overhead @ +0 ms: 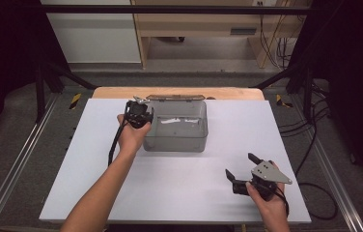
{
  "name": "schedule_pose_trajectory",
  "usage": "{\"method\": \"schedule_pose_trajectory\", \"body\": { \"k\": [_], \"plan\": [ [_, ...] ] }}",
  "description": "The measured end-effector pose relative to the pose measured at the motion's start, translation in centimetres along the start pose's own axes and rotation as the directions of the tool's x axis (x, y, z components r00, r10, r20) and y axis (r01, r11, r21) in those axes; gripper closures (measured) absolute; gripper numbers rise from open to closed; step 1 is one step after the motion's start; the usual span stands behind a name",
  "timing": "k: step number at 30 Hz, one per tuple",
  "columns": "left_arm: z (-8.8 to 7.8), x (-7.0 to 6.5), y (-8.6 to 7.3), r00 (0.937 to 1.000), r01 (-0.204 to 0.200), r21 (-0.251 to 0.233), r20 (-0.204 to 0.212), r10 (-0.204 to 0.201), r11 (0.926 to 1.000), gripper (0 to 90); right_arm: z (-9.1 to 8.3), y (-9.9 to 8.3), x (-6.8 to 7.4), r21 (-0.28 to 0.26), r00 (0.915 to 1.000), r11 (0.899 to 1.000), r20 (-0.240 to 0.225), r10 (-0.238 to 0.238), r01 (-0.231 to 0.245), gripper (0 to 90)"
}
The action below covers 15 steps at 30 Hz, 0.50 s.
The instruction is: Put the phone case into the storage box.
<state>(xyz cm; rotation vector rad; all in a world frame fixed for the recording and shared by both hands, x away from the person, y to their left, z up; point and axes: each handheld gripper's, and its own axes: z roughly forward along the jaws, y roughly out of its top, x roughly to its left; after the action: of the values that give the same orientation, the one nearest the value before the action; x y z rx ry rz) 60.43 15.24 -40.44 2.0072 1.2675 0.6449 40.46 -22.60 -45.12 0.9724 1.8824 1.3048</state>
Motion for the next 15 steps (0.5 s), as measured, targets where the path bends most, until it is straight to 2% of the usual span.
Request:
{"method": "schedule_pose_trajectory", "body": {
  "k": [9, 15],
  "plan": [
    [-0.1, 0.15, 0.0, 1.0, -0.003, -0.001, 0.003, 0.003, 1.0, 79.8, 0.01, 0.0, -0.01, 0.0, 1.0, 1.0, -0.001, -0.001, 0.001, 5.6],
    [-0.62, 0.21, 0.19, 0.9995, 0.014, -0.038, 0.028, -0.012, 0.9992, 78.1, 0.0, 0.01, -0.04, -0.003, 1.0, 1.0, 0.001, -0.002, 0.002, 5.6]
  ]
}}
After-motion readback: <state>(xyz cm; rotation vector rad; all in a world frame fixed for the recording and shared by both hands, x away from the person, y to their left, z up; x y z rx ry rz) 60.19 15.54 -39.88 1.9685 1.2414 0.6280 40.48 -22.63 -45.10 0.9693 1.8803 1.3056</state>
